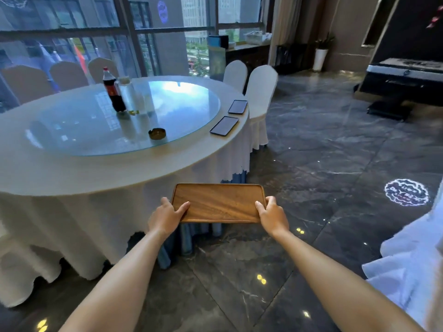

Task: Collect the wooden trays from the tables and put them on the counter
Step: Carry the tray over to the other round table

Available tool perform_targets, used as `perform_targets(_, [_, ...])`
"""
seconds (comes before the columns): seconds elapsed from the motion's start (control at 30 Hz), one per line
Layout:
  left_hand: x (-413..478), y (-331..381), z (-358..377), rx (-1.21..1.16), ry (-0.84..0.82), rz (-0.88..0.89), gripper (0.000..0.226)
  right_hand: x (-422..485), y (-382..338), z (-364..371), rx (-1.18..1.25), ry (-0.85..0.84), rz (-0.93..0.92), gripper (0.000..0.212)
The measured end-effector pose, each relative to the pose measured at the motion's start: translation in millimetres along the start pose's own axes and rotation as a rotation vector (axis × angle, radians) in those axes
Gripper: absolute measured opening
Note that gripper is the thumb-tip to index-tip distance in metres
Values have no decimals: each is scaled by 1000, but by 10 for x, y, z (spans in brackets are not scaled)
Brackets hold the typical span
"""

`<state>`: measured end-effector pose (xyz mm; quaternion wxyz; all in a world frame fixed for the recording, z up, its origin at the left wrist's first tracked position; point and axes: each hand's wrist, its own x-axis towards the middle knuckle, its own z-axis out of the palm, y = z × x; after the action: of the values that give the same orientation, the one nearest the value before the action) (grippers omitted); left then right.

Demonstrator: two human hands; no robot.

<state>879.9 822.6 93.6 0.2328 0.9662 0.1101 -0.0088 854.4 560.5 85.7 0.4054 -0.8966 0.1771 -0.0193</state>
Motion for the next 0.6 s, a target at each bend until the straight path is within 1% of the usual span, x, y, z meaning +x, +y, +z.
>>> perform_targets(0.17, [1039,421,-49,-2,-26,93,66,789,-304,-22,13,108,57,46])
perform_targets(0.33, [1811,897,208,-12,-69,145,62,1595,-295,-102,21,159,80,42])
perform_targets(0.47, [2407,1331,537,-28,-114,142,61,2386,-177,-174,-4,176,81,41])
perform_targets(0.6, [3051,1824,905,-18,-113,94,62,3310,-68,-248,-22,168,68,42])
